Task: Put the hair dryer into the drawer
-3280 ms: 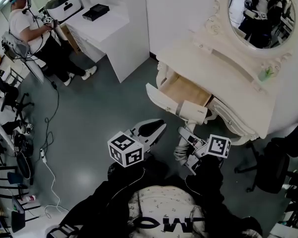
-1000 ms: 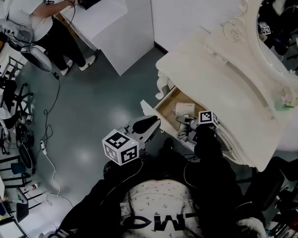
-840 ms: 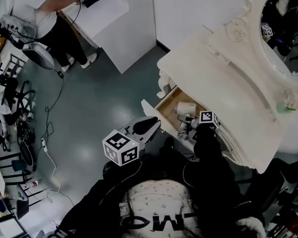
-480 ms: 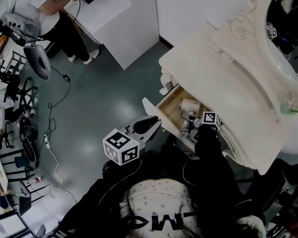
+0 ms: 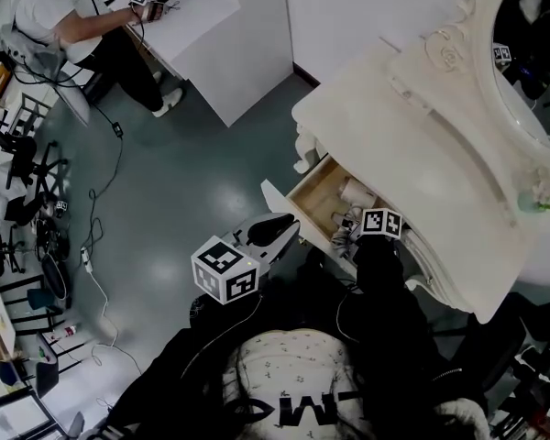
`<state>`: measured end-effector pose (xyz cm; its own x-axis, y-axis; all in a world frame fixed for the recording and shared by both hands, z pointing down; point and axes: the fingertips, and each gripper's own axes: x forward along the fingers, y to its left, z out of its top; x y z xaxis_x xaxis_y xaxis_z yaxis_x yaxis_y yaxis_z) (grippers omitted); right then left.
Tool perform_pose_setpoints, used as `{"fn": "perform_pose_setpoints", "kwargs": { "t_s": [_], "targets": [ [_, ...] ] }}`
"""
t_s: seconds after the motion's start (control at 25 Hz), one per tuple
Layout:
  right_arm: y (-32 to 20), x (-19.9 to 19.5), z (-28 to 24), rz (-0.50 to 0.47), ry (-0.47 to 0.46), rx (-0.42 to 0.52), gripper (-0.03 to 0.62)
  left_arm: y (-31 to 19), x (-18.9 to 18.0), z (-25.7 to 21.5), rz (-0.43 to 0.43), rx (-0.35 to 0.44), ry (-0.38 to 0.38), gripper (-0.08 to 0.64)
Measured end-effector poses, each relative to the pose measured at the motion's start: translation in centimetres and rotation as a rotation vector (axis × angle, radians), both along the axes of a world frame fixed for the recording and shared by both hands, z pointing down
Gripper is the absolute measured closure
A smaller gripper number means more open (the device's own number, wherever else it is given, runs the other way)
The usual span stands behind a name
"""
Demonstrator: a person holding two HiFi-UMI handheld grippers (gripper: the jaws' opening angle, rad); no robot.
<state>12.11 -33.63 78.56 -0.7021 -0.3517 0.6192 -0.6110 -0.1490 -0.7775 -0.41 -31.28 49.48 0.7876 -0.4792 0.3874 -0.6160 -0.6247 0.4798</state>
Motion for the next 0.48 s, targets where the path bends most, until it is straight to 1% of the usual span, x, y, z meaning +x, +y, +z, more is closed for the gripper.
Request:
{"fn": "perform_pose_setpoints", "kwargs": {
  "t_s": [0.08, 0.2, 0.36, 0.4, 0.48],
  "targets": [
    [0.6, 0.2, 0.4, -0.031, 0.027, -0.01, 0.321, 0.1, 0.0, 0.0, 0.0, 0.0, 0.001, 0.506],
    [0.9, 0.8, 0.6, -0.008, 0.029, -0.018, 0.319, 0.2, -0.2, 0.1, -0.004, 0.0, -0.002, 0.506],
    [1.2, 2.2, 0.2, -0.007, 0.095, -0.008, 0.294, 0.4, -0.7, 0.2, -0.009, 0.003, -0.007, 0.506],
    [1.2, 2.4, -0.1, -0.003, 0.107, -0.002, 0.276, 0.5, -0.8, 0.2, -0.01, 0.003, -0.007, 0.506],
    [1.3, 2.8, -0.8, 0.018, 0.114, 0.01, 0.268, 0.6, -0.8, 0.2, -0.009, 0.005, -0.006, 0.506]
  ]
}}
